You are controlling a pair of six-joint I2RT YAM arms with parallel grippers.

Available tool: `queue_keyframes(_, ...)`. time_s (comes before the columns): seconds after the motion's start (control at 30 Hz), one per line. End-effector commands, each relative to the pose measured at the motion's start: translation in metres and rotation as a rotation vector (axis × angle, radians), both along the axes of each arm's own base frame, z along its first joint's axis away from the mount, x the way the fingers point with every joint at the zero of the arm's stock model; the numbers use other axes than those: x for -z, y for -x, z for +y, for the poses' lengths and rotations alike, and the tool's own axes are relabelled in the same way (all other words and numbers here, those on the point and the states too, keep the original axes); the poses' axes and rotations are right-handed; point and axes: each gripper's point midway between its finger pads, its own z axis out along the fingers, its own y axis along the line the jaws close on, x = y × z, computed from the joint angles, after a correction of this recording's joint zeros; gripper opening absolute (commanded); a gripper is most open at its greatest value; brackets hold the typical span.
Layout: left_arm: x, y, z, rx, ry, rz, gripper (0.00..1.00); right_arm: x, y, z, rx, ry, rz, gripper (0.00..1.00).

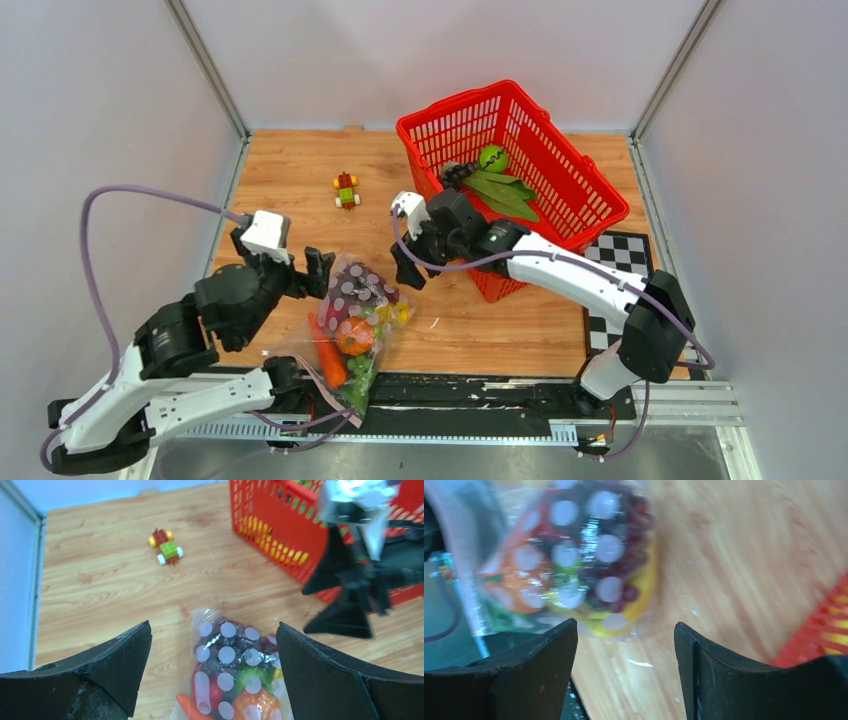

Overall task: Place the food in the zip-top bag and seal the zipper
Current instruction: Move the bin to the center of the board, then move the zipper food storage bag to the center of the board.

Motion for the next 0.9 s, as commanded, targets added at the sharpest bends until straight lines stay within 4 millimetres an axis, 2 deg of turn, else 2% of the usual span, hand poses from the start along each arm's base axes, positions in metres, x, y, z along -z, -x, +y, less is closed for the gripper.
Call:
queue_keyframes(0.0,0.032,-0.013,0.006,-0.152,-0.084,0.089,1.00,-0.042,0.049,0.041,-0.193,-0.217,0.012,0.71)
queue_keyframes(0.13,0.042,-0.016,0.005,-0.190,-0.087,0.128,1.00,-0.026,0.068,0.042,-0.190,-0.194,0.028,0.71)
queue_keyframes(0.23,0.052,-0.019,0.005,-0.202,-0.092,0.154,1.00,-0.024,0.083,0.042,-0.182,-0.188,-0.025,0.71)
queue_keyframes(0.3,0.065,-0.022,0.005,-0.211,-0.098,0.197,1.00,-0.016,0.099,0.040,-0.173,-0.188,-0.032,0.71)
queue_keyframes(0.33,0.071,-0.023,0.003,-0.207,-0.099,0.222,1.00,-0.017,0.104,0.040,-0.162,-0.198,-0.046,0.71)
queue_keyframes(0.47,0.094,-0.033,0.002,-0.223,-0.091,0.306,1.00,0.003,0.124,0.033,-0.099,-0.213,-0.034,0.71)
queue_keyframes(0.67,0.131,-0.044,0.010,-0.270,-0.036,0.455,1.00,0.037,0.123,0.020,0.059,-0.191,-0.009,0.71)
queue_keyframes(0.87,0.170,-0.048,0.024,-0.355,0.083,0.535,1.00,0.072,0.119,0.022,0.125,-0.123,0.035,0.71)
